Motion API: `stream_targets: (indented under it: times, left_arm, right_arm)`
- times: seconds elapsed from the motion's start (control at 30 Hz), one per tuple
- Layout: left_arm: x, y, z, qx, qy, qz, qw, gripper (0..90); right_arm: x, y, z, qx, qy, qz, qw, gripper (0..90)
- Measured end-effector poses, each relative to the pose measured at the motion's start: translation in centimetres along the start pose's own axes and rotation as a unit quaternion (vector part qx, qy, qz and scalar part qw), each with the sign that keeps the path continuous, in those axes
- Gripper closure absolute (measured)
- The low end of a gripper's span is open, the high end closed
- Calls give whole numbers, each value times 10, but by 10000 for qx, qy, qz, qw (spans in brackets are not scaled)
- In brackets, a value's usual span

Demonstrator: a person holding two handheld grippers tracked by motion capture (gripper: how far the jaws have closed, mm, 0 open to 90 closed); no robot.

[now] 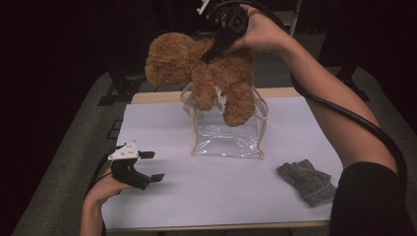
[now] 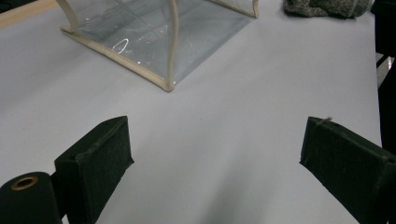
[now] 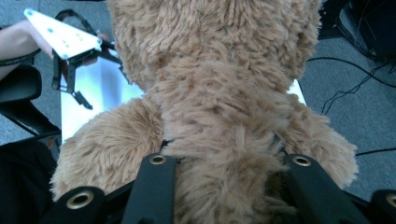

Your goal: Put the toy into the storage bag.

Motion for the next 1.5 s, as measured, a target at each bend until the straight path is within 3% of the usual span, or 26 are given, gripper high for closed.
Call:
stream_targets:
  times: [0.37, 0.97, 1.27, 1.37, 1.5]
  left_arm:
    - [1, -7, 1, -99, -20, -65, 9999, 78]
    - [0, -4, 0, -128, -13, -9, 9999, 78]
    - [1, -4, 1, -147, -33, -2, 9999, 77]
    - [2, -7, 2, -181, -59, -37, 9998, 78]
    - [2, -8, 3, -200, -73, -44, 9998, 77]
  right_arm:
    - [1, -17, 43, -68, -293, -124, 9995, 667]
    - [-7, -19, 99, -378, -784, -119, 9961, 666]
    - [-15, -35, 100, -487, -795, -245, 9953, 663]
    - [-11, -44, 84, -539, -601, -397, 9959, 662]
    - [-5, -43, 71, -523, -484, -348, 9968, 662]
Point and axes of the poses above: each handheld gripper's, and its own axes: y roughly backward along the jaws, x roughly out of its top, z roughly to its right, the point moved 1 cm from there along -y, roughly forward along the jaws, and after that the axes turned 9 degrees about -z, right-handed, at the moved point
